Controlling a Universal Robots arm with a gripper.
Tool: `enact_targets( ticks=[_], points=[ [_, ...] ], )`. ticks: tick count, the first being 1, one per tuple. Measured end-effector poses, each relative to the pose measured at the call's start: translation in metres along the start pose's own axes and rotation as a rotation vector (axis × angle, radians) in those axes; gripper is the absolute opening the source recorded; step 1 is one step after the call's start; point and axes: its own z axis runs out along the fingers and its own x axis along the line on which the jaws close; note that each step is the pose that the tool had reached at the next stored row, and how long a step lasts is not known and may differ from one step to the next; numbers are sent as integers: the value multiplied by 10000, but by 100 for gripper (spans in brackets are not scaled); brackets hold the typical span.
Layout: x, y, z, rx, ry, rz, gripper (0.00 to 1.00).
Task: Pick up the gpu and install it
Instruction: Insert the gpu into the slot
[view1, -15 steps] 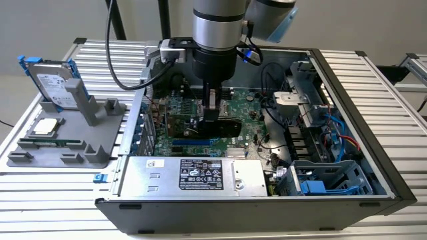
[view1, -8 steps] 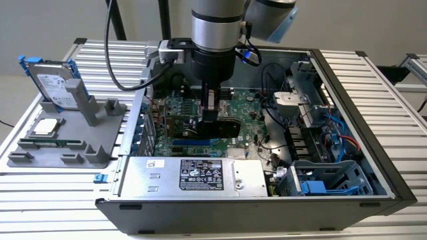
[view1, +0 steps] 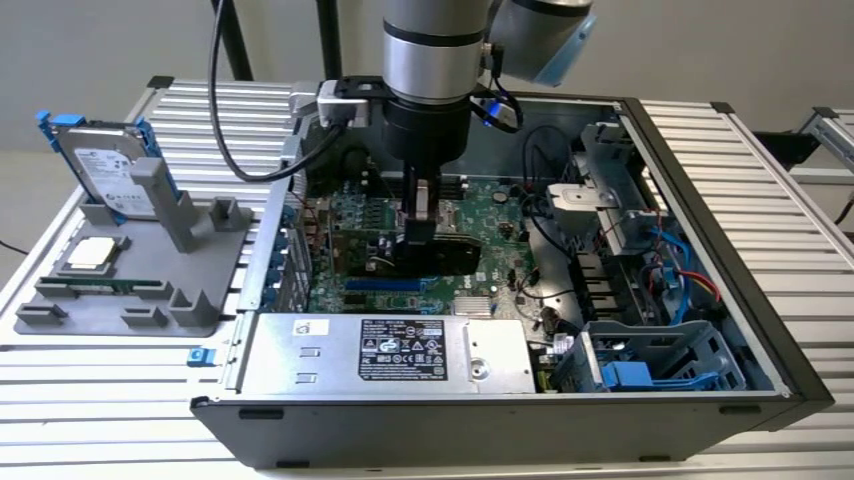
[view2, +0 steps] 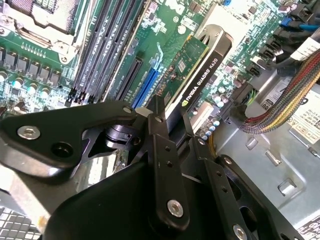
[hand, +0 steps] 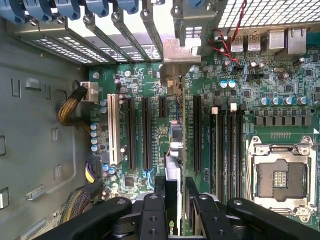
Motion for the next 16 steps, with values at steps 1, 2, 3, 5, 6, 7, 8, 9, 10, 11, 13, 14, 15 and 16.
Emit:
enact_targets(
  ticks=[1, 2, 3, 5, 6, 7, 8, 9, 10, 11, 13, 14, 15, 16],
  points=[
    [0, 0, 1, 1, -5, 0, 0],
    [0, 0, 0, 0, -12, 0, 0],
    [1, 1, 0, -2, -40, -1, 0],
    [1, 9, 1, -3, -92, 0, 0],
    [2, 16, 1, -4, -111, -2, 0],
    [4, 21, 1, -5, -118, -1, 0],
    [7, 24, 3, -6, -130, -1, 0],
    [12, 26, 3, -7, -156, -2, 0],
    [19, 28, 4, -11, -221, -1, 0],
    [23, 29, 5, -13, -283, -1, 0],
    [30, 34, 8, -14, -316, -1, 0],
    [31, 35, 9, -13, -318, -1, 0],
    [34, 36, 10, -14, -317, -2, 0],
    [37, 36, 11, -14, -316, -2, 0]
  ],
)
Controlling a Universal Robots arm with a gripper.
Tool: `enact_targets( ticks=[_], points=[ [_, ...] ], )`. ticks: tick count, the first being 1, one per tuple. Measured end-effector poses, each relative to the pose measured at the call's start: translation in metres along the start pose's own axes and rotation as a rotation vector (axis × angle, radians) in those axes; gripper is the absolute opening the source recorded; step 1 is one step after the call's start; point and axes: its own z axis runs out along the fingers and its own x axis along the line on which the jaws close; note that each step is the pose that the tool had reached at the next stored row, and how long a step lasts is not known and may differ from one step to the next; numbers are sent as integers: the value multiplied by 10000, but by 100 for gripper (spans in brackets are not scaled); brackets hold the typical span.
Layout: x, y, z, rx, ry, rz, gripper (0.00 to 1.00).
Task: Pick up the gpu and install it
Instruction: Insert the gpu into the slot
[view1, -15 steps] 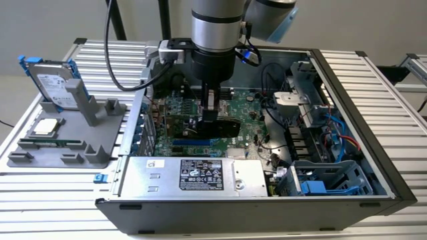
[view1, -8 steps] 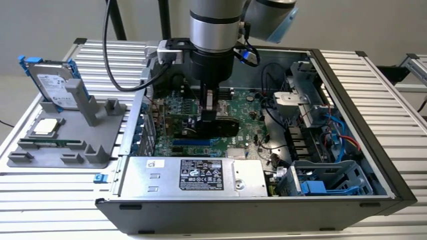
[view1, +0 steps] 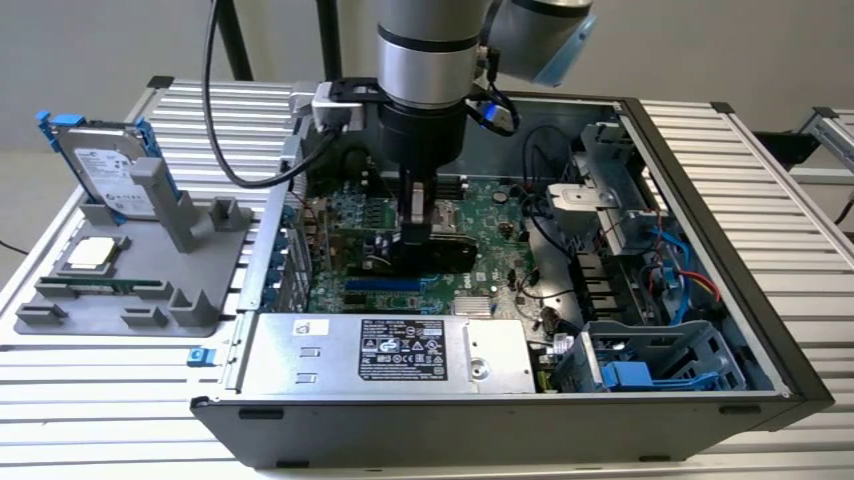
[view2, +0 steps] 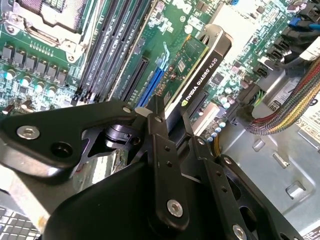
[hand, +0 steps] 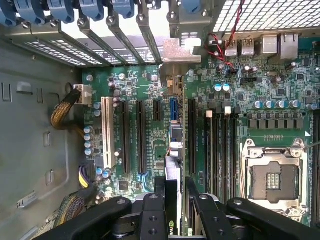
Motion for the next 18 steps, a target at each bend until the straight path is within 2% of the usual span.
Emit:
enact_targets(
  ticks=[8, 12, 18],
  points=[
    [25, 55, 18, 0, 0, 0, 0],
    [27, 125, 40, 0, -1, 1, 0],
    [27, 195, 76, 0, 0, 0, 0]
  ],
)
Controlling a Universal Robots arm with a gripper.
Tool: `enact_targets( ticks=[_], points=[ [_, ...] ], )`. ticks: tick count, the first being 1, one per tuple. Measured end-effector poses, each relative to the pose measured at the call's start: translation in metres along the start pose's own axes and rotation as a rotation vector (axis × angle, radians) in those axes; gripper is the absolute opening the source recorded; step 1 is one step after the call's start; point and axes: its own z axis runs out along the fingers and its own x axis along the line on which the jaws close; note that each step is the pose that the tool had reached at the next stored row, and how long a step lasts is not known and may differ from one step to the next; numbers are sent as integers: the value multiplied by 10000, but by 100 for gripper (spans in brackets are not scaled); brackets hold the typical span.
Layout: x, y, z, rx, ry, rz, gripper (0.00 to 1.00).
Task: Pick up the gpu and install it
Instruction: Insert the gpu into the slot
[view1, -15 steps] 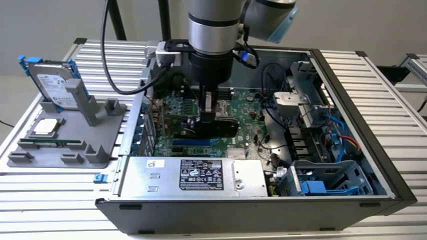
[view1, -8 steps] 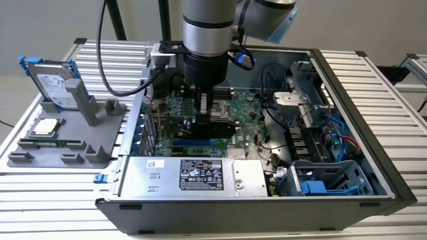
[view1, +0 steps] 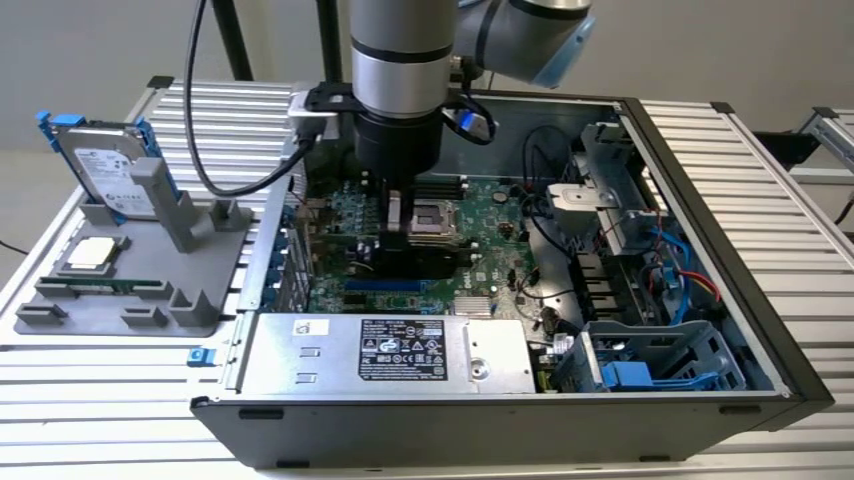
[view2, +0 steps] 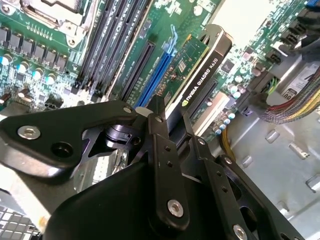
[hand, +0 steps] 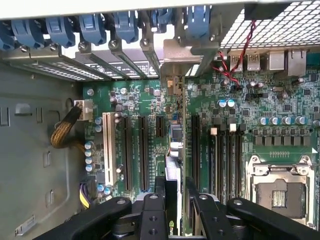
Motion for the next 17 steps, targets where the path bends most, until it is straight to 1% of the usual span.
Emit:
enact_targets(
  ticks=[10, 12, 17],
  points=[
    [14, 47, 22, 0, 0, 1, 0],
    [13, 66, 35, 0, 0, 1, 0],
    [12, 80, 62, 0, 0, 1, 0]
  ],
)
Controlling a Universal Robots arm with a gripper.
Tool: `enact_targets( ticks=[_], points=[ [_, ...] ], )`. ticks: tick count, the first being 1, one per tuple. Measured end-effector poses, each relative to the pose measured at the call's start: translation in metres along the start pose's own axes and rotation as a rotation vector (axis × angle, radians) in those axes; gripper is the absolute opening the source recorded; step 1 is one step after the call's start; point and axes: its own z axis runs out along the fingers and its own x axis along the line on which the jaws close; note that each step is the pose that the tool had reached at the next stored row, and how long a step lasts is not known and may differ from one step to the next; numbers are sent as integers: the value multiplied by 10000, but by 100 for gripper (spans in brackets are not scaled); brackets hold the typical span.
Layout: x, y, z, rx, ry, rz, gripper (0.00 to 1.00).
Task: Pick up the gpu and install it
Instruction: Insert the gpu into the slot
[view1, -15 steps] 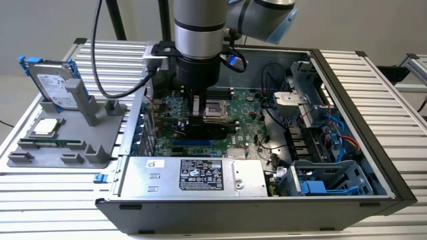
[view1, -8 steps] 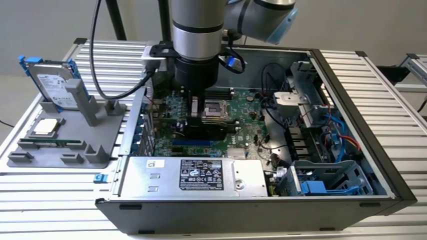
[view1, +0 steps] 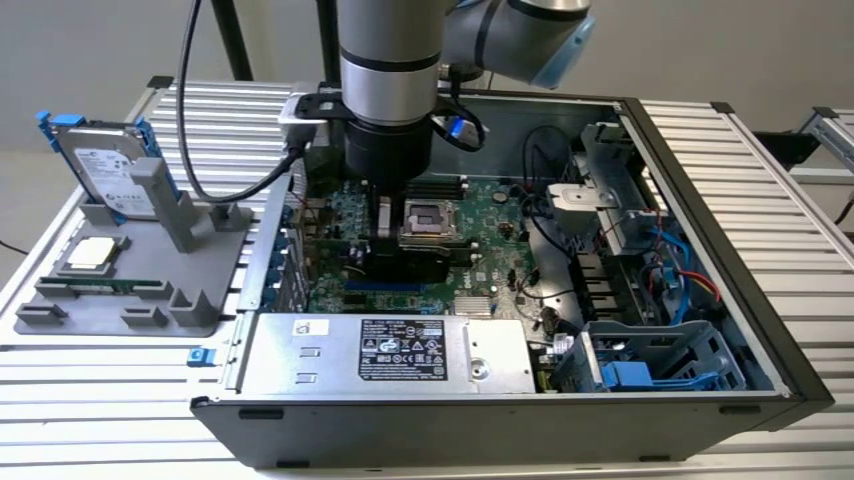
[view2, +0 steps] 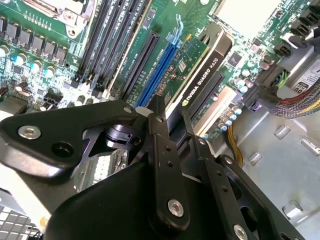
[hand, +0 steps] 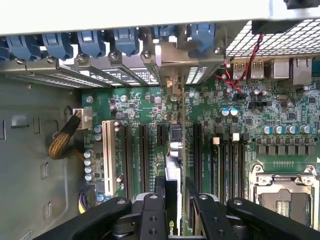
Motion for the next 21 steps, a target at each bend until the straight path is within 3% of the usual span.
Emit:
enact_targets(
  ticks=[13, 21],
  points=[
    [1, -5, 3, -57, 0, -6, 0],
    [1, -73, -11, -123, 5, -14, 0]
  ],
)
